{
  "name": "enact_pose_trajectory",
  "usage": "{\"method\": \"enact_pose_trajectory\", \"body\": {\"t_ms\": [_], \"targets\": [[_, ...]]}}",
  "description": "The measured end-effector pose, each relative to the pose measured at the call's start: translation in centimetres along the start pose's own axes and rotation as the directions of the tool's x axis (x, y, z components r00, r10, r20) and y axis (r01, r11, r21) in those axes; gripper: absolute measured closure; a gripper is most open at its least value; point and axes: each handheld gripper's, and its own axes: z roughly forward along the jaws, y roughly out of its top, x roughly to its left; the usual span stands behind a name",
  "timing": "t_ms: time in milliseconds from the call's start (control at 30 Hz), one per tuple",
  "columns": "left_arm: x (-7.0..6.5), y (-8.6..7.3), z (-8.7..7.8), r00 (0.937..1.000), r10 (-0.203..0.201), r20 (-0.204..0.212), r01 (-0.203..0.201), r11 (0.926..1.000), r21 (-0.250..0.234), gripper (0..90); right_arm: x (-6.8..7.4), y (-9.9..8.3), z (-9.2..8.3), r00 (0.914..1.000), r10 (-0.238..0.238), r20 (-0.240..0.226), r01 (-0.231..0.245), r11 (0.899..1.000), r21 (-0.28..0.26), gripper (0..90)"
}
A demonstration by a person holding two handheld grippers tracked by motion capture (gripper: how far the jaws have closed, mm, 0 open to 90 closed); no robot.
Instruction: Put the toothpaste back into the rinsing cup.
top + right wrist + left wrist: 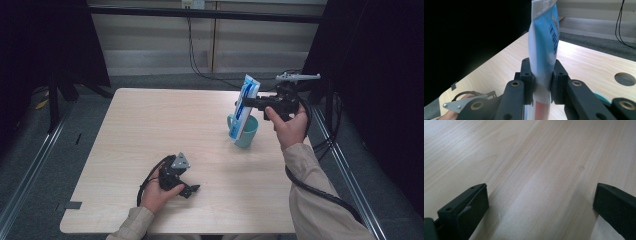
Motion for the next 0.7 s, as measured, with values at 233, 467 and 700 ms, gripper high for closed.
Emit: {"method": "enact_pose_trajectory", "body": {"t_ms": [233, 467, 700], "targets": [[0.0, 0.0, 0.0, 1.0, 0.001, 0.0, -0.001, 1.0, 0.0, 0.0, -0.3, 0.8, 0.1, 0.9999, 0.008, 0.011, -0.007, 1.0, -0.023, 75.3], [0.0, 0.0, 0.0, 1.0, 0.0, 0.0, 0.0, 1.0, -0.001, 0.0, -0.9, 1.1, 0.1, 0.9992, 0.02, 0.034, -0.019, 0.999, -0.038, 75.3], [0.0, 0.0, 0.0, 1.0, 0.0, 0.0, 0.0, 1.0, -0.001, 0.0, -1.5, 1.8, 0.0, 0.9966, 0.026, 0.079, -0.022, 0.999, -0.045, 75.3]]}}
